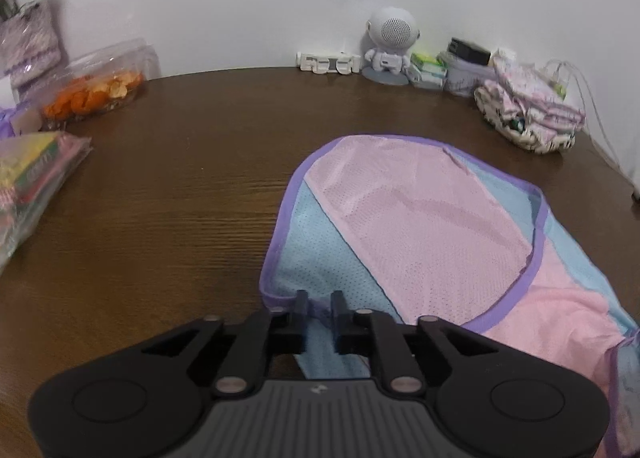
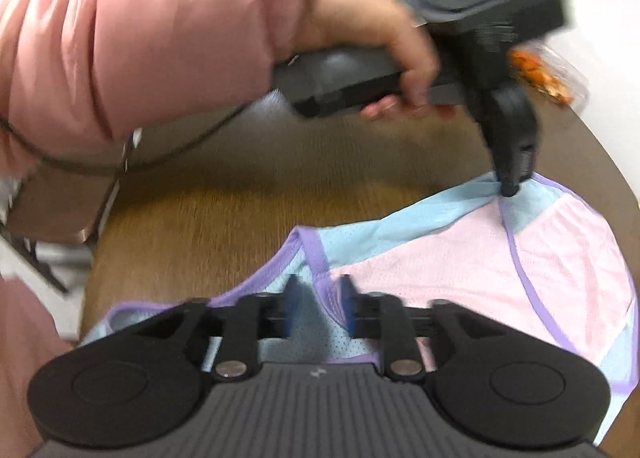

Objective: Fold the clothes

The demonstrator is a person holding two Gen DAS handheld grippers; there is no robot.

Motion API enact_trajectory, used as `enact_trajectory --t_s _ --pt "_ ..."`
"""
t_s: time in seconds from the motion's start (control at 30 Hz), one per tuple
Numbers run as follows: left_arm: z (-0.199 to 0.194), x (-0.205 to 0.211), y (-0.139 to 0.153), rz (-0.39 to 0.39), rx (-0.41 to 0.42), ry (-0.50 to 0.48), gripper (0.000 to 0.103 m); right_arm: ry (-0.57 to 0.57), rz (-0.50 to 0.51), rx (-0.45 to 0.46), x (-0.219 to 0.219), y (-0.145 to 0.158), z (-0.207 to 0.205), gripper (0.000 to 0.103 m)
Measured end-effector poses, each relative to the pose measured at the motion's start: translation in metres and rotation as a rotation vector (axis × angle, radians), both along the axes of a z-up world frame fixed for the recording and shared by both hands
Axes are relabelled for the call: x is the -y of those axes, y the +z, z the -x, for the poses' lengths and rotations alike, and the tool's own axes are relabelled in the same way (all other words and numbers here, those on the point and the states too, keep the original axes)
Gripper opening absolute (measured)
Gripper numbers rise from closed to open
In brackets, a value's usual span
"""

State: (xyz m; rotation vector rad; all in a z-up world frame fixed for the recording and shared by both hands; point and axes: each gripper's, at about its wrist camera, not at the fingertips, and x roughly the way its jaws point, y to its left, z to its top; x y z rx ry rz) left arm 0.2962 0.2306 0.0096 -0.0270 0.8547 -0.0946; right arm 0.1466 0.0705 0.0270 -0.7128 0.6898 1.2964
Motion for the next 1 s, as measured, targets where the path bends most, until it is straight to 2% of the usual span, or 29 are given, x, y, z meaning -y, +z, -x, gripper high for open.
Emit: enact_trajectory --t_s 0.07,0.13,0.23,0.33,0.4,0.47,0.53,0.7,0.77,0.87,1.0 --pt "0.013 -0.005 0.007 0.029 0.038 0.000 0.044 -0.044 -0.072 -0.036 0.023 0.014 -0.001 0.039" --pt "0.032 -0.007 0.015 0.039 0.081 -0.003 0.047 -0.094 -0.134 -0.056 0.048 0.026 0.004 0.040" --pt "0.066 0.002 0.025 0.038 0.124 -0.054 0.047 -0.213 -0.135 -0.010 0.094 0.030 0.017 0.040" --pt "0.096 0.025 0.031 0.016 0.138 -0.145 0.042 -0.339 -0.087 0.036 0.133 0.026 0.026 0.040" --pt "0.106 0.046 0.035 0.005 0.138 -0.221 0.034 -0.425 -0.038 0.090 0.151 0.018 0.026 0.038" --pt "0.107 0.070 0.039 0.004 0.131 -0.294 0.024 -0.419 -0.012 0.117 0.147 0.012 0.016 0.035" --pt "0.097 0.098 0.044 -0.015 0.126 -0.362 0.023 -0.412 0.014 0.144 0.143 0.005 0.007 0.026" --pt "0.043 0.167 0.042 -0.054 0.048 -0.435 0.022 -0.394 0.078 0.212 0.134 -0.011 -0.017 0.019" --pt "0.013 0.186 0.033 -0.066 -0.003 -0.436 0.018 -0.387 0.104 0.239 0.130 -0.017 -0.026 0.016" --pt "-0.017 0.204 0.018 -0.065 -0.053 -0.455 0.009 -0.376 0.143 0.279 0.125 -0.027 -0.040 0.008" --pt "-0.037 0.215 -0.003 -0.076 -0.076 -0.461 0.007 -0.325 0.151 0.293 0.126 -0.033 -0.036 0.005"
